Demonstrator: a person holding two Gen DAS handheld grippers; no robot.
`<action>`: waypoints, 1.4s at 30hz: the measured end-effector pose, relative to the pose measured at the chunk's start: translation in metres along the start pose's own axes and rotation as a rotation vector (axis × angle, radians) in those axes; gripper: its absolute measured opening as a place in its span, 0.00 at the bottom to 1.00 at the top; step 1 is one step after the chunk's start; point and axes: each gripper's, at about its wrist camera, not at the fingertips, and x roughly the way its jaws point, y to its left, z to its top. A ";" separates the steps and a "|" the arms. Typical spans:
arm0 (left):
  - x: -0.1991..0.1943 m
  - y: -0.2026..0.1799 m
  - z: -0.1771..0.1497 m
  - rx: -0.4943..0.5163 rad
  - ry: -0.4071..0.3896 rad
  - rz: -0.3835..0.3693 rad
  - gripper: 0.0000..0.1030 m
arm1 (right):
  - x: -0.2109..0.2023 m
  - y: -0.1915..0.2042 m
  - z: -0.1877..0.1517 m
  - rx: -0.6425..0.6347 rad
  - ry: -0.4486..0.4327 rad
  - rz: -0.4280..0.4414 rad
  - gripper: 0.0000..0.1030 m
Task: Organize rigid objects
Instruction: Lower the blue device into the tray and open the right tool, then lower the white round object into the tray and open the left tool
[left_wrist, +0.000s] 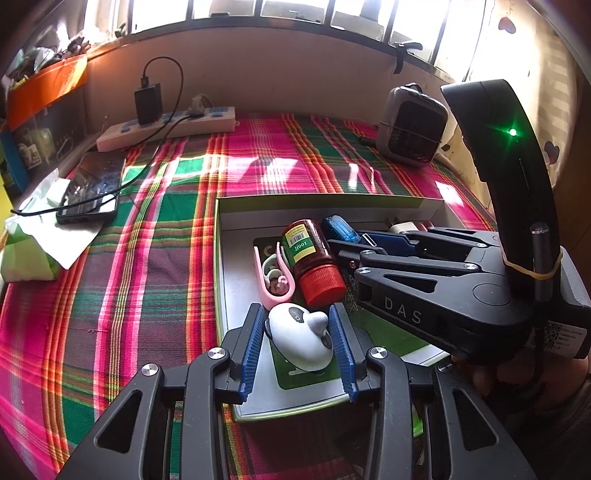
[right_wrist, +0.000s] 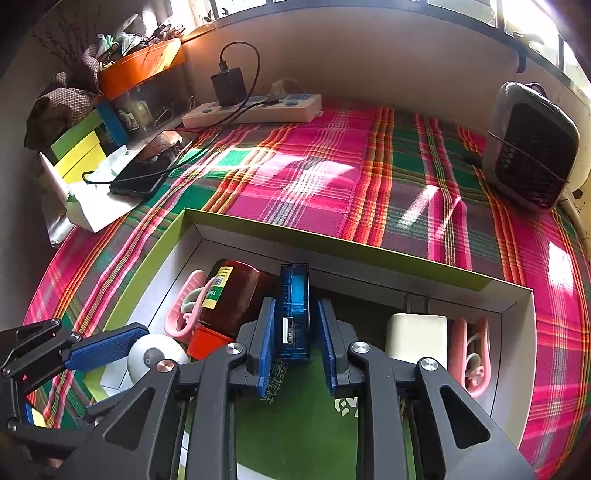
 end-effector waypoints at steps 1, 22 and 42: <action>0.000 0.000 0.000 0.000 0.000 0.001 0.35 | 0.000 0.000 0.000 -0.001 0.000 0.000 0.27; 0.000 0.000 -0.001 0.003 0.004 0.005 0.35 | -0.003 -0.002 -0.001 0.008 -0.013 0.005 0.46; -0.001 -0.003 -0.001 -0.003 0.003 0.001 0.41 | -0.009 -0.003 -0.003 0.019 -0.029 -0.003 0.47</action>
